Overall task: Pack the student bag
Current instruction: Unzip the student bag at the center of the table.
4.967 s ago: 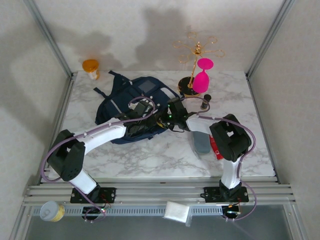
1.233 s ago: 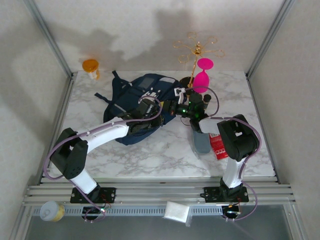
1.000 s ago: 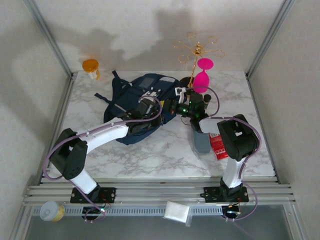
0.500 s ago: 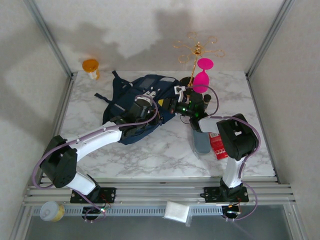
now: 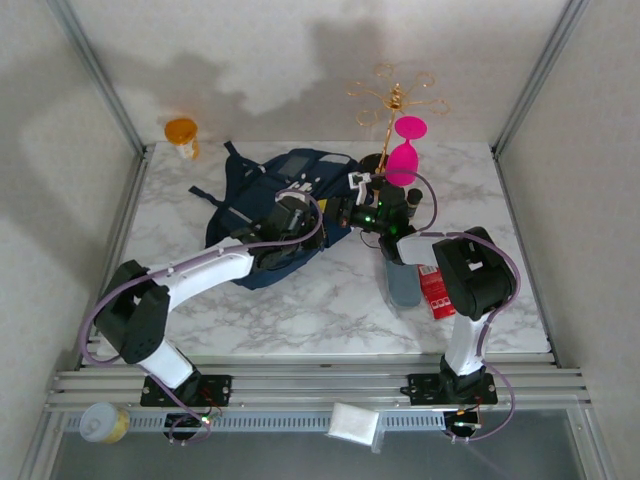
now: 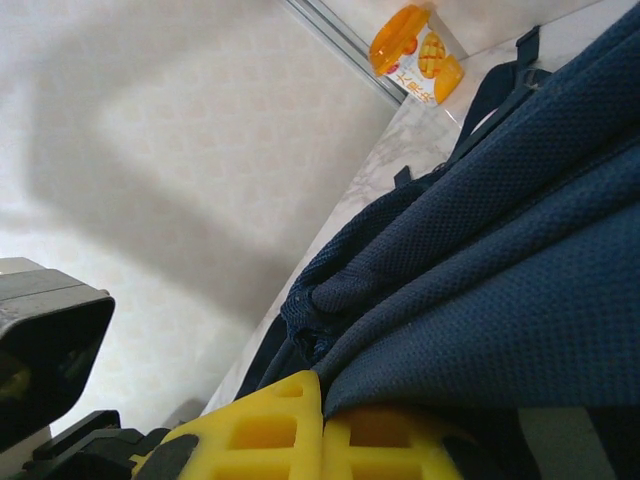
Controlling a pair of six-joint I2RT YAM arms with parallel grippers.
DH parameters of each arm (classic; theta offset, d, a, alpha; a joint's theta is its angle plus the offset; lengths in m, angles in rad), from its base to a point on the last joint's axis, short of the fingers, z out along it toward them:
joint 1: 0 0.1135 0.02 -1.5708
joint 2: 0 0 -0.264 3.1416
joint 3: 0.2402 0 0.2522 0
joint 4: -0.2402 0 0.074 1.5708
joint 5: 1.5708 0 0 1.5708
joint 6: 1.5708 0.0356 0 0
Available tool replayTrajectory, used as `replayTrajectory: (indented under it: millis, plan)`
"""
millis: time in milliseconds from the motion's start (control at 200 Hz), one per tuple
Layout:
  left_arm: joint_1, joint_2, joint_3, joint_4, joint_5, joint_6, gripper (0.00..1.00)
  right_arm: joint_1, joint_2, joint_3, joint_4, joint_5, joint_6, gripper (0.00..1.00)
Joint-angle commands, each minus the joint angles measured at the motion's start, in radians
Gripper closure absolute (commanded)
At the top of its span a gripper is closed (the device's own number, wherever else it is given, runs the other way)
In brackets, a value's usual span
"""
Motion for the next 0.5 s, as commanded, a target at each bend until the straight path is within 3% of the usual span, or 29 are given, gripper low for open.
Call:
replayTrajectory:
  millis: [0,280,401,496]
  plan:
    - [0.003,0.033,0.04,0.042,-0.028,-0.013,0.76,0.008,-0.021,0.061,0.163,-0.026,0.0,1.0]
    - [0.002,-0.031,-0.013,0.125,-0.097,-0.047,0.92,0.006,-0.016,0.054,0.155,-0.012,0.01,1.0]
    - [0.005,-0.067,-0.026,0.069,-0.105,-0.035,1.0,-0.001,-0.023,0.059,0.101,0.015,0.013,1.0]
    - [0.005,-0.102,-0.046,0.007,-0.092,-0.026,1.0,-0.011,-0.027,0.077,0.054,0.018,0.026,1.0]
